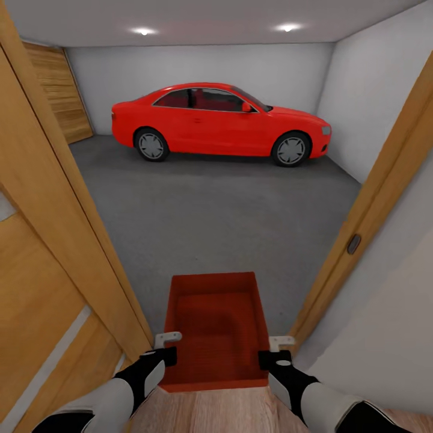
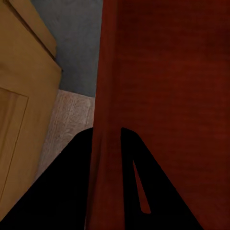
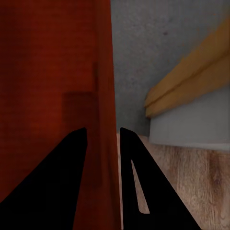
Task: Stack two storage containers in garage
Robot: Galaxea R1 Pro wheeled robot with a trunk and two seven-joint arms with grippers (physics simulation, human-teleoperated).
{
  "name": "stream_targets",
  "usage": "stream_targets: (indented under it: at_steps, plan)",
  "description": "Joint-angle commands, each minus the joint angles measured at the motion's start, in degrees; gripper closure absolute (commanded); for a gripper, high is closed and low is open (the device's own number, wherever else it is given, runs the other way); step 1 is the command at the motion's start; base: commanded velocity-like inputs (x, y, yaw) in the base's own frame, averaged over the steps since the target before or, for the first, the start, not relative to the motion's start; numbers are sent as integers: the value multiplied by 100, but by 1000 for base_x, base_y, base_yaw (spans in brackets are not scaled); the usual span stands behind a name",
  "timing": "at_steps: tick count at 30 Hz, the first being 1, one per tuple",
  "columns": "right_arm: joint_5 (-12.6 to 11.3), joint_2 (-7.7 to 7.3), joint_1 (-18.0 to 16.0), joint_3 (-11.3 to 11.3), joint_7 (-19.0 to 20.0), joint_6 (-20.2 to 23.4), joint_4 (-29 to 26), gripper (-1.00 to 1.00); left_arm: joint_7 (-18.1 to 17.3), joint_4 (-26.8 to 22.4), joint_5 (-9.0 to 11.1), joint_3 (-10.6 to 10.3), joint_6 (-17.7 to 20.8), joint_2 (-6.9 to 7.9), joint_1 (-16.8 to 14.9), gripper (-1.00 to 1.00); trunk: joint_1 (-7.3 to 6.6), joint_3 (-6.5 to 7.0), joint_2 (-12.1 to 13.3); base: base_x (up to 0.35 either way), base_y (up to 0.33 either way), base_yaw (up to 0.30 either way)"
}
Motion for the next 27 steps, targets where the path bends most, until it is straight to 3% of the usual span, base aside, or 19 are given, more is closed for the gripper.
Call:
stream_targets:
  at_steps: [1,17,27]
  plan:
    - [39,-79,-6,-162,318,-73,-24,100,21,55,178,-205,28,152,3,100,1,-5,-3,21,18,0]
    - [39,-80,-6,-162,312,-73,-25,100,21,55,183,-200,28,158,3,100,1,-5,-3,4,8,-75]
    - [39,-86,-6,-162,312,-73,-25,100,21,55,179,-205,28,249,3,100,1,-5,-3,54,202,0]
